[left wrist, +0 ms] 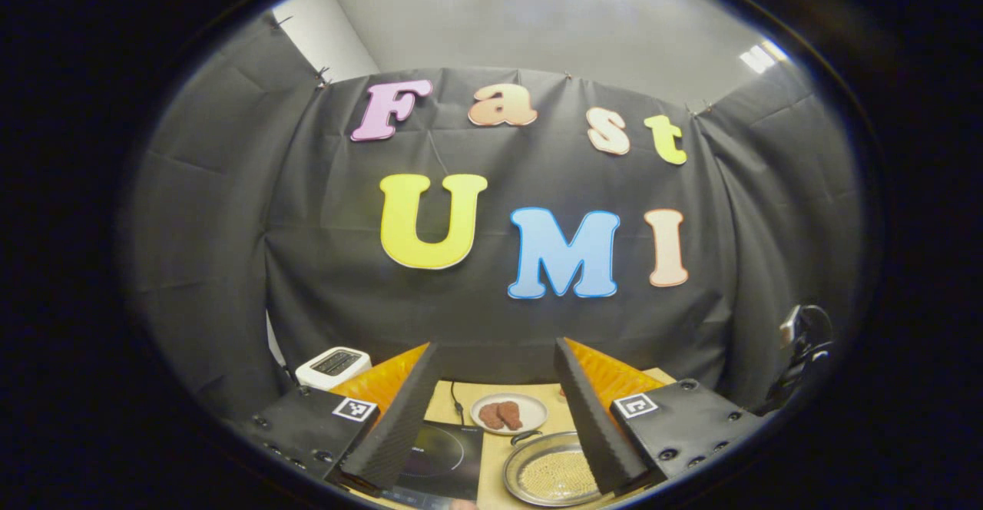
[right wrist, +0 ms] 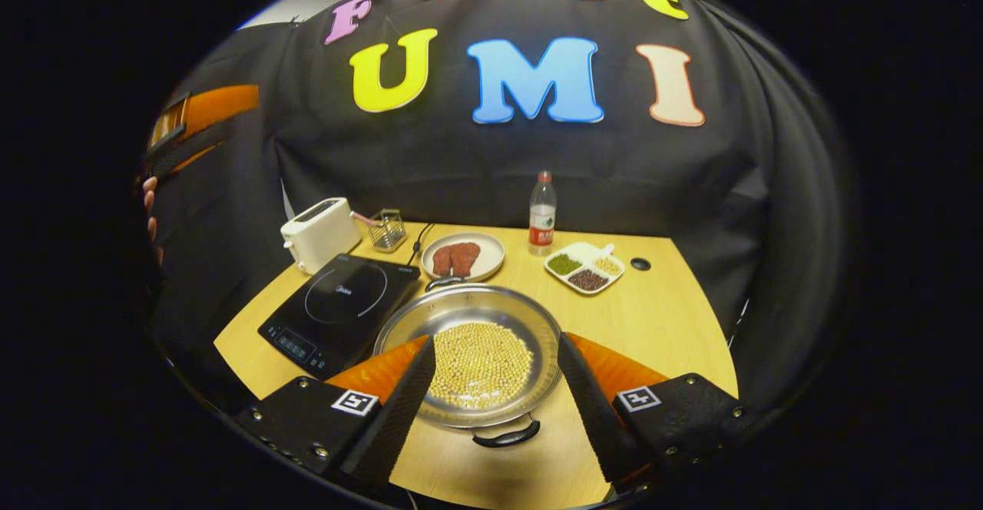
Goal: First push the handle of the pot to place it horizontally, then grasp the pot with both hands and set it on the induction cooktop.
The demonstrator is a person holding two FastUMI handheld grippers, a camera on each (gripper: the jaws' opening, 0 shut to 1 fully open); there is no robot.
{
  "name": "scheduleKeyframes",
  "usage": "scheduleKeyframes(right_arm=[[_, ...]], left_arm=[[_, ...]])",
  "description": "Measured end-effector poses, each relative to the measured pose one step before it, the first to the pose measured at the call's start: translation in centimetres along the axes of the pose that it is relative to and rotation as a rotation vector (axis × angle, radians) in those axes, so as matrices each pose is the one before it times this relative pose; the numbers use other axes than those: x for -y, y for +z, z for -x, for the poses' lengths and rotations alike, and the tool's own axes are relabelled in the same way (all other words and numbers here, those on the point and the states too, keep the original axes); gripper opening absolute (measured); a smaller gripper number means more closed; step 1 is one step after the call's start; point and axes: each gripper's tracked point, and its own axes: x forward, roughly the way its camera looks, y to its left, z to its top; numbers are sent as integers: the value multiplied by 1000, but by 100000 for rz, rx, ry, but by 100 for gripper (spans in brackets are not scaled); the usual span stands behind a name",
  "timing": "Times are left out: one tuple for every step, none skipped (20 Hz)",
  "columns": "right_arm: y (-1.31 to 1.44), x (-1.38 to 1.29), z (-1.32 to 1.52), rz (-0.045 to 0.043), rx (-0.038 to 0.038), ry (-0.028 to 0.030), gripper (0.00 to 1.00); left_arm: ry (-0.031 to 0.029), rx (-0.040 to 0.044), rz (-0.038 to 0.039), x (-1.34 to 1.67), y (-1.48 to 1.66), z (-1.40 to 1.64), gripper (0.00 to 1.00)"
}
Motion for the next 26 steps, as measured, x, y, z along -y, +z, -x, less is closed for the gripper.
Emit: scheduleKeyframes(right_arm=[[-955, -118, -365, -903, -3712, 2326, 89], [-1323, -154, -569, -639, -4558, 1173, 87], [-1062, -116, -407, -1015, -4709, 1505, 78], [-1002, -638, -534, -1203, -4211, 3942, 73], [-1123, -312, -487, -1516, -4630, 1863, 56], [-1011, -49, -637, -906, -4525, 832, 52], [-1293, 53, -455, -1046, -4673, 934, 37], [-1086, -350, -560, -810, -5025, 3430, 25], [-883, -226, -478, -178, -3279, 1911, 19], [-698, 547, -1393, -644, -2166, -1660, 19], [-573, -431, 616, -314, -1600, 2130, 5], [-196, -376, 20, 86, -1755, 2245, 4], [-179, -211, -213, 362, -1604, 552, 4], [-217, -209, -206, 568, -1637, 905, 4], [-372, -34, -247, 463, -1531, 71, 4], [-271, 0, -250, 339, -1835, -177, 4], [-262, -106, -364, -33, -1330, -214, 4], [-152, 97, -190, 25, -1729, -441, 4], [-477, 229, -496, 72, -1658, -1498, 4], [-163, 298, -139, -76, -1189, -1256, 4], [-196, 15, -102, -1160, 42, -969, 4], [145, 231, 72, -1047, 333, -1149, 2], [77, 245, -87, -68, 729, -1749, 2], [208, 453, 28, 735, 538, -2106, 1], [60, 461, -122, 1120, 553, -2207, 1], [36, 633, -49, 1270, -145, -2212, 1]], left_arm=[[367, -606, -140, -129, -266, -177, 94], [448, -557, -23, -41, -189, -58, 96], [428, -349, 60, -39, -182, 162, 96], [184, -520, 105, -6, -242, -44, 96], [294, -598, -86, -53, -159, -58, 96], [313, -591, -313, -188, -242, -99, 96], [349, -438, -284, -200, -196, -141, 94], [381, -261, -154, -156, -152, -23, 94], [496, -280, -85, -234, -121, 18, 96], [636, -472, -166, -321, -283, 75, 94], [727, -513, -230, -424, -182, 5, 94], [885, -522, -95, -478, -250, -34, 94], [961, -332, 295, -422, -48, -153, 94], [673, -359, 523, -345, -185, 96, 96], [599, -407, 382, -328, -146, 57, 96], [762, -203, 159, -277, -69, 66, 96], [561, -30, 95, -166, -24, 124, 99], [231, -48, 74, -31, -13, 27, 96], [300, -203, -94, 32, -76, -41, 99], [99, -185, -112, -8, 58, -143, 96], [11, -203, -91, -121, -70, 41, 96], [-5, -139, -91, -27, -103, 8, 96], [18, -272, -3, 17, -34, 50, 93], [106, -723, 177, 34, -62, -118, 94], [-418, -714, 432, 179, -224, -90, 93], [-693, -419, 569, 301, 23, -165, 96]])
